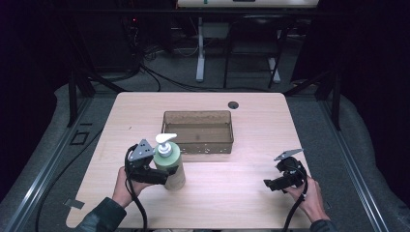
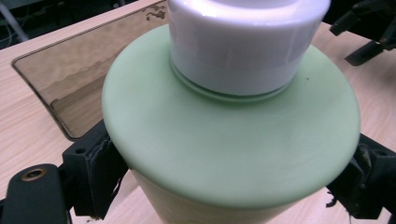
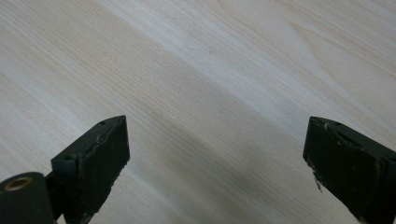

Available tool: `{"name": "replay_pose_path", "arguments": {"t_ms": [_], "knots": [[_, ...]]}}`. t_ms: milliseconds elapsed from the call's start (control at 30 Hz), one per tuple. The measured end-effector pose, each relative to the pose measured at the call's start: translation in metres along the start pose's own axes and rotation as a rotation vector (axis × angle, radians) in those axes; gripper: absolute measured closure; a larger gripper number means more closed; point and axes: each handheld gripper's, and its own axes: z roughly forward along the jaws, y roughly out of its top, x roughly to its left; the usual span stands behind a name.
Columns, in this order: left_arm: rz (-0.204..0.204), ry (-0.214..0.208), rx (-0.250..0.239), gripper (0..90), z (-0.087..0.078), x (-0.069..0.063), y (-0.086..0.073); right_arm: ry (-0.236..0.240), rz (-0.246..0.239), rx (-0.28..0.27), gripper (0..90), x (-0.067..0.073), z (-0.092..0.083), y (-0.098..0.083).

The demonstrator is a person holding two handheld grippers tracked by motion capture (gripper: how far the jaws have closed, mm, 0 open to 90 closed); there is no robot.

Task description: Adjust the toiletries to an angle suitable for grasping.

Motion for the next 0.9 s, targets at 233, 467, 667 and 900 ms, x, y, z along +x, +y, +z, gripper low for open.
{"name": "replay_pose_path", "arguments": {"t_ms": [233,467,667,900], "knots": [[-0.025,0.041,0.015,11.9,0.001,0.007,0.002,0.003,0.017,-0.006,6.9,-0.001,-0.001,-0.001],[-0.047,0.076,0.029,11.8,0.001,0.015,0.005,0.003,0.012,0.001,7.0,-0.001,0.000,0.000],[-0.052,0.083,0.034,11.8,0.002,0.019,0.006,0.003,0.009,-0.005,7.1,0.000,-0.002,-0.001],[-0.054,0.088,0.042,11.6,0.003,0.026,0.008,0.011,0.016,-0.005,7.1,0.000,-0.001,0.000]]}}
